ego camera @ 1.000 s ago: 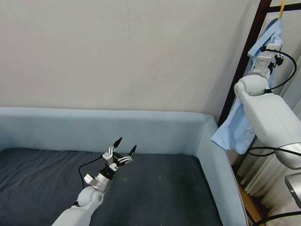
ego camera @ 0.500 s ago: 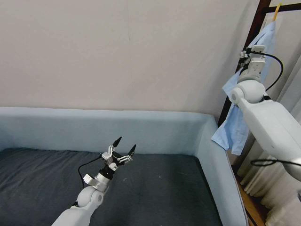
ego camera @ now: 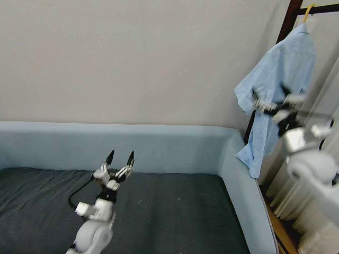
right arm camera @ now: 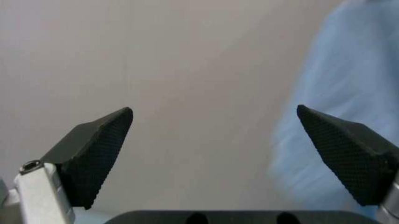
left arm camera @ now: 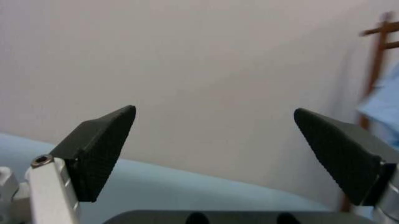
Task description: Pick up the clothes from the sofa and hang them on the clothes hanger.
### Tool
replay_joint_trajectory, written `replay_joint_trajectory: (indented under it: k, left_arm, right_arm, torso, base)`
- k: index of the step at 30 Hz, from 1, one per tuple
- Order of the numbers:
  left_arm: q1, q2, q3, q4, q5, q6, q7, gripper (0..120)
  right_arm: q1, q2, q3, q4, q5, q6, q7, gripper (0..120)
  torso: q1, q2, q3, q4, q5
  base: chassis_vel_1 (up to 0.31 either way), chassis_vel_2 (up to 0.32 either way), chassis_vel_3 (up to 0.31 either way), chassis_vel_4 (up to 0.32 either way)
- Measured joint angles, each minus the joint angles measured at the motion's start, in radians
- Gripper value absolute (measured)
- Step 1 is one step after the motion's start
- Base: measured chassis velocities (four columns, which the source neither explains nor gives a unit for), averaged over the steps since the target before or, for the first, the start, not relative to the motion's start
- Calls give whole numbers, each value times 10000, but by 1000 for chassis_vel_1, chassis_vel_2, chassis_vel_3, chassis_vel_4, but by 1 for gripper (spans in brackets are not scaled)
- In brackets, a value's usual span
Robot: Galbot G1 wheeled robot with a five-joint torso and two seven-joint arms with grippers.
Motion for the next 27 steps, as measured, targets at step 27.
replay_joint_trajectory:
  k: [27]
  left_arm:
    - [1664,-596,707,-1587,2393,690,-2001,100]
  right_arm:
    - [-9322,4617,4807,2028,-4795,750,156,100]
  torso:
    - [2,1,0,-22,-4]
  base:
    - [6,8,2,1]
